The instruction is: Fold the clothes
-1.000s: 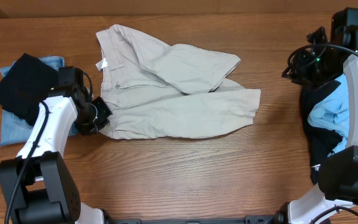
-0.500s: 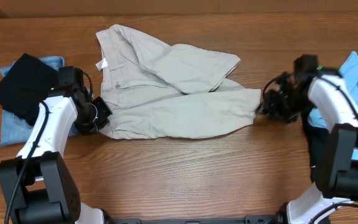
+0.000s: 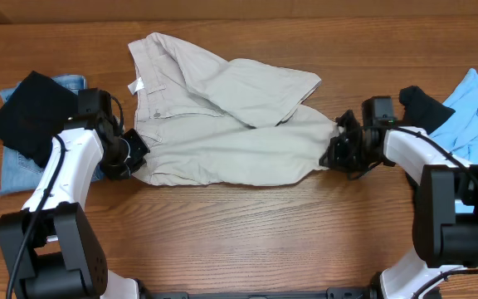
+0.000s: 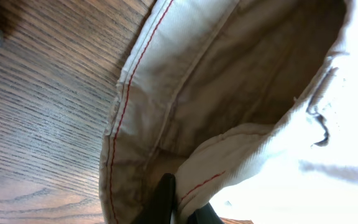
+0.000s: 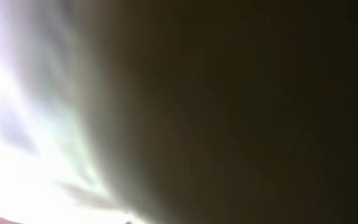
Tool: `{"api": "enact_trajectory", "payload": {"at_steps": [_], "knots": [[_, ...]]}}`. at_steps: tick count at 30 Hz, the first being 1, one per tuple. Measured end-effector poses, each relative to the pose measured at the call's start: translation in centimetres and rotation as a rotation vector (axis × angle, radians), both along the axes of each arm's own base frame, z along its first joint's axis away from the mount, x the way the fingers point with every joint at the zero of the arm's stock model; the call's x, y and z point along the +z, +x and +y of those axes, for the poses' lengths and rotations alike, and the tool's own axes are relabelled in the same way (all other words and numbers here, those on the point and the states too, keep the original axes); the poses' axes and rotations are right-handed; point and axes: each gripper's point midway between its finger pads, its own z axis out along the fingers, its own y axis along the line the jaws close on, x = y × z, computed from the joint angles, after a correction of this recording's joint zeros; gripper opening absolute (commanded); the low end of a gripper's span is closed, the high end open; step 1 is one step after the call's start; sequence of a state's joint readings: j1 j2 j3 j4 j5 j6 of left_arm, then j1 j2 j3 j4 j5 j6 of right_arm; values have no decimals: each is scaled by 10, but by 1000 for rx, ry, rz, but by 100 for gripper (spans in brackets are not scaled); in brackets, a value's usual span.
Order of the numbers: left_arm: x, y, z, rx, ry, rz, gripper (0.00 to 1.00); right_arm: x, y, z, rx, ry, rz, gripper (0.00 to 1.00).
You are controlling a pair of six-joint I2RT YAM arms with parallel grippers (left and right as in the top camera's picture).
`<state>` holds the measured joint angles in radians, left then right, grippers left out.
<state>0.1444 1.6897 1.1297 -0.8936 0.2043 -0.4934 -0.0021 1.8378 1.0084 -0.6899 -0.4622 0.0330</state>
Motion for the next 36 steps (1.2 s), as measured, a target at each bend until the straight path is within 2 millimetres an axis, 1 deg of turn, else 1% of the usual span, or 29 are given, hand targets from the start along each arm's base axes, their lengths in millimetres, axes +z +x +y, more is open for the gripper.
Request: {"api": "enact_trajectory", "payload": {"at_steps": [3,4,6,8,9,10,11,12,13,14,15,16,17,18,20,23,28,32,33,35,36], "knots": [[0,0,0,0,0,0,8,2,-21,4,9,7,98,4],[0,0,0,0,0,-1,7,7,-27,2,5,6,140,4],[0,0,0,0,0,0,7,23,-31,-3,-15,10,207,4],[0,0,0,0,0,0,7,52,-27,-12,-45,14,251,4],[0,0,0,0,-2,0,7,73,-17,-19,-65,14,245,4],[0,0,-2,-2,-9,0,7,90,-9,-25,-81,13,232,8],[1,0,-6,-6,-30,-3,7,121,5,-35,-106,10,190,9],[2,1,-9,-11,-45,-6,7,138,9,-40,-116,4,175,11],[2,0,-13,-17,-61,-5,7,155,12,-45,-128,0,161,14],[3,1,-16,-26,-69,-10,7,171,15,-51,-140,-9,139,28],[3,1,-17,-28,-70,-9,7,175,16,-53,-144,-15,130,34],[2,1,-15,-26,-59,-8,7,187,18,-65,-174,-40,111,34],[2,1,-12,-20,-47,-7,7,193,18,-75,-191,-61,97,35],[1,1,-8,-13,-39,-6,7,193,16,-84,-210,-80,101,40],[1,0,-4,-6,-26,-4,7,191,12,-92,-223,-101,115,45],[1,0,-3,-6,-17,-3,7,181,8,-91,-214,-128,141,45],[0,0,-2,-5,-13,-2,7,161,-6,-86,-191,-142,213,46],[0,0,-2,-5,-10,-2,8,136,-14,-83,-179,-144,257,46],[0,0,-2,-5,-8,-1,8,128,-14,-82,-177,-144,254,45],[0,0,-1,-5,-7,-2,8,114,-6,-78,-168,-133,217,44],[0,0,-1,-5,-7,-2,7,107,2,-76,-160,-125,181,43]]}}
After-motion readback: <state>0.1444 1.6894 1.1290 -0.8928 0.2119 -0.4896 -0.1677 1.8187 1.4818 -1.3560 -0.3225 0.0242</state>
